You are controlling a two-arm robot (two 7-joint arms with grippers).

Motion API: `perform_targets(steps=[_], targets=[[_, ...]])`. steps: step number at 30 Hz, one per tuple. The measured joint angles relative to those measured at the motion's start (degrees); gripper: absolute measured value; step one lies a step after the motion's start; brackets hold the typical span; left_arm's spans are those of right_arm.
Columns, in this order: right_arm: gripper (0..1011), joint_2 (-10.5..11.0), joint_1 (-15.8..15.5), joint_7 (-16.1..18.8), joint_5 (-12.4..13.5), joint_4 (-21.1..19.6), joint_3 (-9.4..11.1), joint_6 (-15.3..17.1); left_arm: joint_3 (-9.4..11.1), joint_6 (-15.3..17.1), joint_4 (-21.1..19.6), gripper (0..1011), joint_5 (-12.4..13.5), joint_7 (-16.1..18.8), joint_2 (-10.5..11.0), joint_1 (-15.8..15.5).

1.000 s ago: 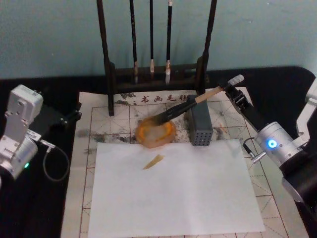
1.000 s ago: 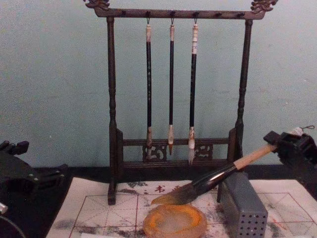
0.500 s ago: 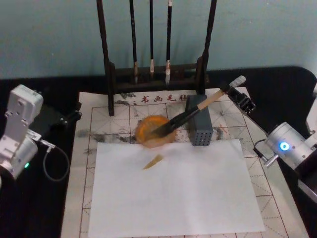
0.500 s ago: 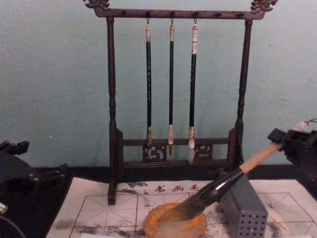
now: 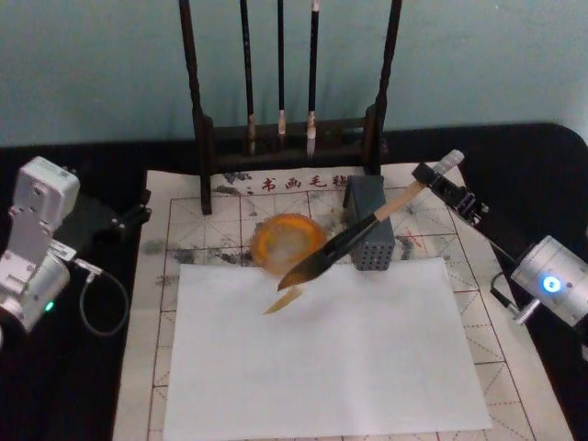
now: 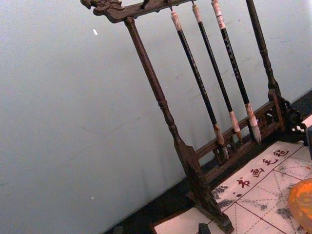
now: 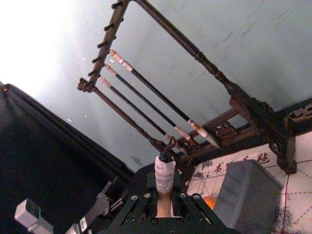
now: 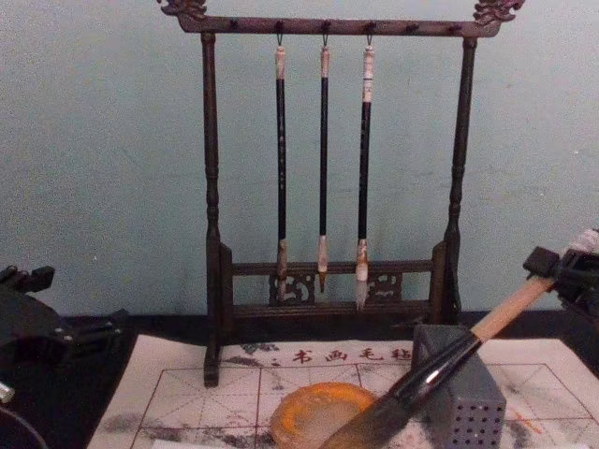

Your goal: Pick up the brush from the inkstone, write on the paper, then place the brush back to its original position.

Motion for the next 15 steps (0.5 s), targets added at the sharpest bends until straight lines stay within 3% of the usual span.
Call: perform_targets(steps=[9, 15], targets=[[176, 2.57, -0.46, 1.37, 0.1, -1.13, -1.53, 0.29, 0.0, 0.0, 0.0, 1001, 0.0, 0.0, 0.0, 0.0], [176, 3.85, 0.24, 1.88, -1.3, -1.41, -3.19, -0.18, 0.0, 0.0, 0.0, 1001, 0.0, 0.0, 0.0, 0.0]])
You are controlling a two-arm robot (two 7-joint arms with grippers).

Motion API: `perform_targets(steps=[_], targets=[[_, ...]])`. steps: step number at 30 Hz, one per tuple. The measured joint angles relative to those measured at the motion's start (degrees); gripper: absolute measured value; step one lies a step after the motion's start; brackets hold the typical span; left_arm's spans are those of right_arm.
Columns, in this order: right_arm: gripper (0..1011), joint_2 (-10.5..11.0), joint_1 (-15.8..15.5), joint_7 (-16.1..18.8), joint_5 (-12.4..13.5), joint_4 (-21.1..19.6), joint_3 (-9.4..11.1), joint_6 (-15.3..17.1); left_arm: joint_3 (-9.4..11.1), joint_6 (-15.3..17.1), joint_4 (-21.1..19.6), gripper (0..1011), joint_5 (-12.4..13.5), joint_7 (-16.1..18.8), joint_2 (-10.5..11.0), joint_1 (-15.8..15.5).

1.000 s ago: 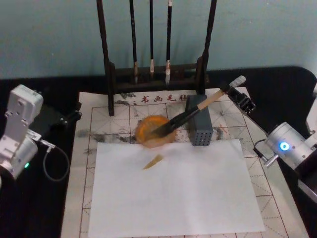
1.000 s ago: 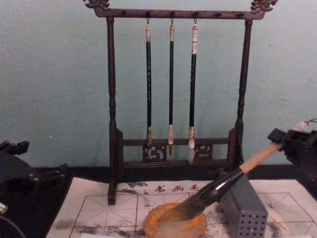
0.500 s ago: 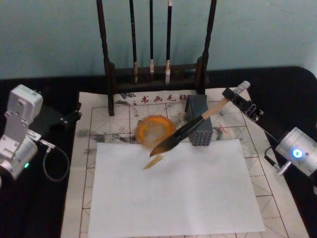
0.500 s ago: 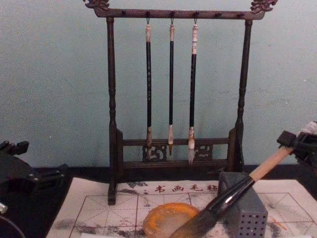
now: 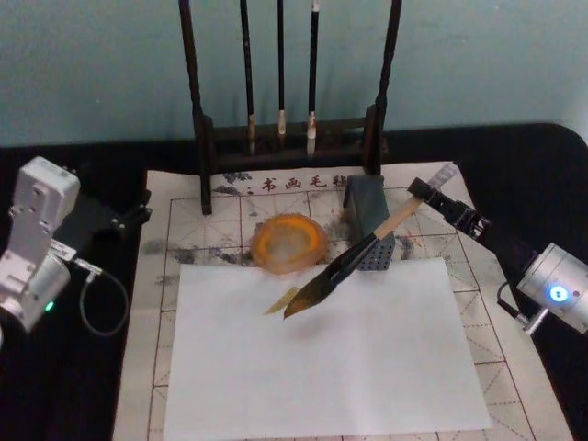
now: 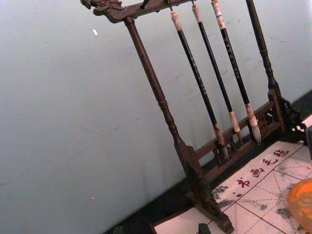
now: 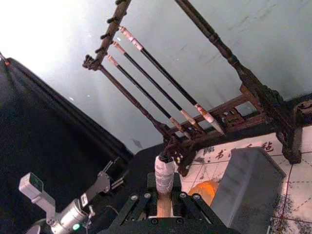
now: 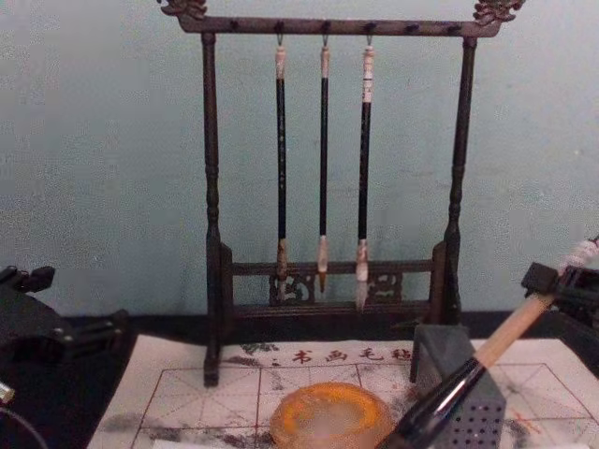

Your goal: Pick up the brush from the inkstone, write on the paper, then place the brush back to its original position.

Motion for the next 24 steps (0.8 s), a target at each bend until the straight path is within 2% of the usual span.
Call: perform_targets(steps=[11, 18, 24], targets=[[176, 0.41, 1.96, 0.29, -2.83, 0.48, -1.93, -1.1, 0.0, 0.0, 0.0, 1001, 0.0, 0.0, 0.0, 0.0], [176, -0.07, 3.44, 0.65, -5.11, 1.66, -2.96, -1.6, 0.0, 0.0, 0.0, 1001, 0.0, 0.0, 0.0, 0.0], [176, -0.74, 4.45, 1.15, -6.03, 2.49, -3.39, -1.55, 0.0, 0.0, 0.0, 1001, 0.0, 0.0, 0.0, 0.0]])
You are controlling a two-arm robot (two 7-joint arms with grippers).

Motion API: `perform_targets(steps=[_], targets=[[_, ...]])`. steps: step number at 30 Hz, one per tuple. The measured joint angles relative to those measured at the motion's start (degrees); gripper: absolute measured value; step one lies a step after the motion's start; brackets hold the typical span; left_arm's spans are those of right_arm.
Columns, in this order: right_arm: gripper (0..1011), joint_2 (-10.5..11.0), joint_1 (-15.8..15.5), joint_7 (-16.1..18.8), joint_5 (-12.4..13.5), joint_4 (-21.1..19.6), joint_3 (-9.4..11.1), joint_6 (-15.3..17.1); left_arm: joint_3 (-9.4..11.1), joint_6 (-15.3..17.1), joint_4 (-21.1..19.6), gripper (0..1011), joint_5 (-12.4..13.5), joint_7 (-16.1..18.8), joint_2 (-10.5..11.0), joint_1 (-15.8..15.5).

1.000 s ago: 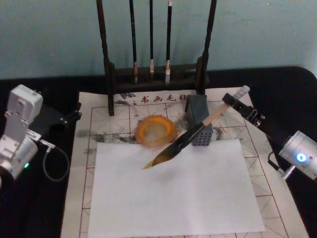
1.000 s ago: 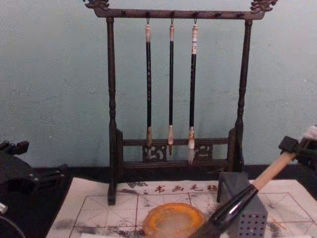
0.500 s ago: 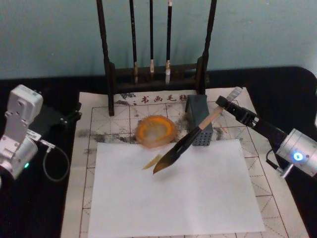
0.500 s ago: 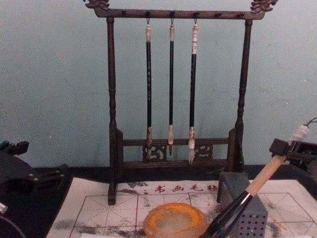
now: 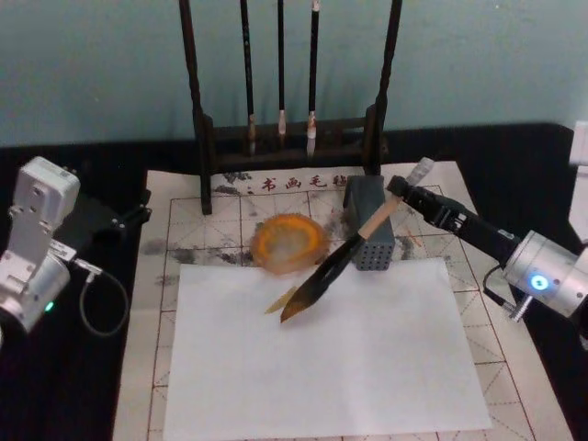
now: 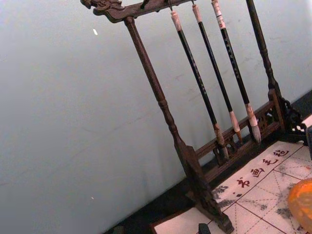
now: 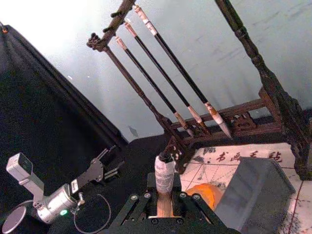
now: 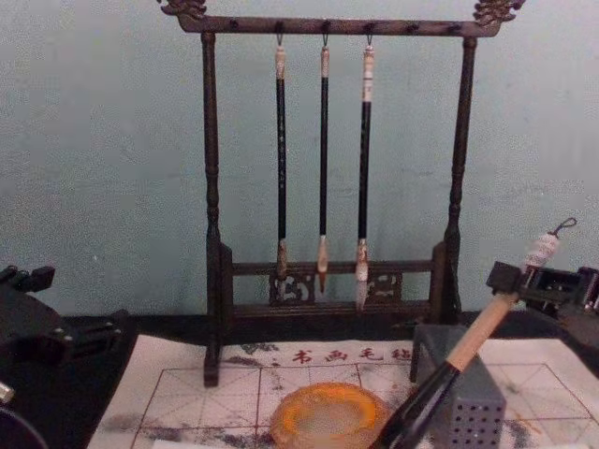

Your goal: Pick up the brush from the inkstone, write on the paper, then place the brush back to its original position.

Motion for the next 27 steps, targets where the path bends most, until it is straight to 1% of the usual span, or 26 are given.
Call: perform_targets(steps=[16, 27], targets=[[176, -1.81, 3.02, 1.83, -2.05, 2.97, -1.28, 1.25, 0.0, 0.0, 0.0, 1001, 0.0, 0.0, 0.0, 0.0], [176, -2.29, 3.58, 2.01, -2.67, 3.81, -1.7, 1.93, 0.0, 0.0, 0.0, 1001, 0.0, 0.0, 0.0, 0.0]])
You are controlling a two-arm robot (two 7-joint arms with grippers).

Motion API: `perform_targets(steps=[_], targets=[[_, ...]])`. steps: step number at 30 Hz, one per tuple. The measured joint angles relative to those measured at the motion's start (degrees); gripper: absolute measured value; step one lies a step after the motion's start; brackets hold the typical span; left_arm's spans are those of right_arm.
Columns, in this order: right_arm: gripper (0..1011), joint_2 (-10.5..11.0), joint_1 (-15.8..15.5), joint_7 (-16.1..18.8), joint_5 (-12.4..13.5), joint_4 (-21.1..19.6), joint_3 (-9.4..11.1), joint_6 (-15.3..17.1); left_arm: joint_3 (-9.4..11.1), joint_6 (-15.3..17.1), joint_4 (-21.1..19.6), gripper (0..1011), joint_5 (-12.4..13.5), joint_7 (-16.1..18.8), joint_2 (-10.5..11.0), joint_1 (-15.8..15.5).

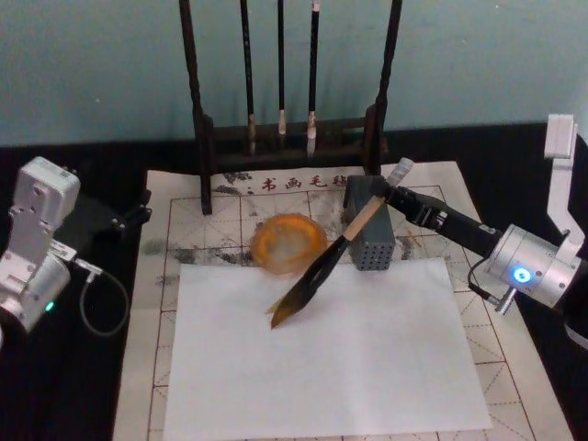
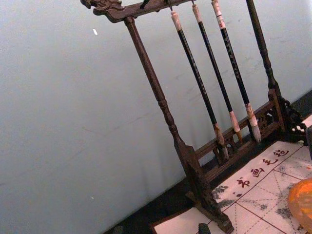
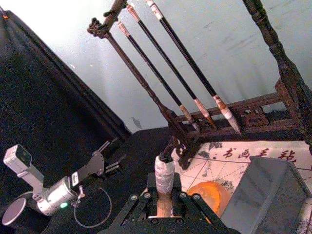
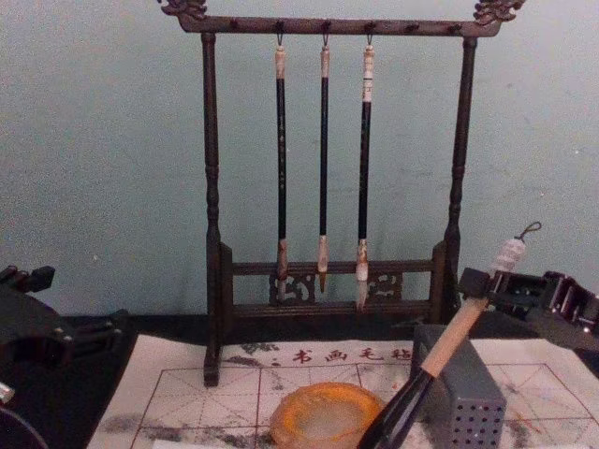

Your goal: Pick up the brush from the inkstone, write on the paper, then place the brush back to its original position.

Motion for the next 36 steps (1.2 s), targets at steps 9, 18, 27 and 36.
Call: perform_targets(steps=[9, 18, 27, 36], targets=[[176, -0.26, 0.08, -0.02, -0.26, 0.6, 0.03, 0.04, 0.0, 0.0, 0.0, 1001, 0.0, 0.0, 0.0, 0.0], [176, -0.21, -0.05, -0.2, -0.38, 0.66, 0.38, 0.07, 0.0, 0.0, 0.0, 1001, 0.0, 0.0, 0.0, 0.0], [176, 0.34, -0.57, -0.52, -0.38, 0.41, 0.8, 0.13, 0.0, 0.0, 0.0, 1001, 0.0, 0.0, 0.0, 0.0], [176, 1.07, -1.38, -1.19, -0.23, -0.23, 1.47, 0.13, 0.0, 0.0, 0.0, 1001, 0.0, 0.0, 0.0, 0.0]])
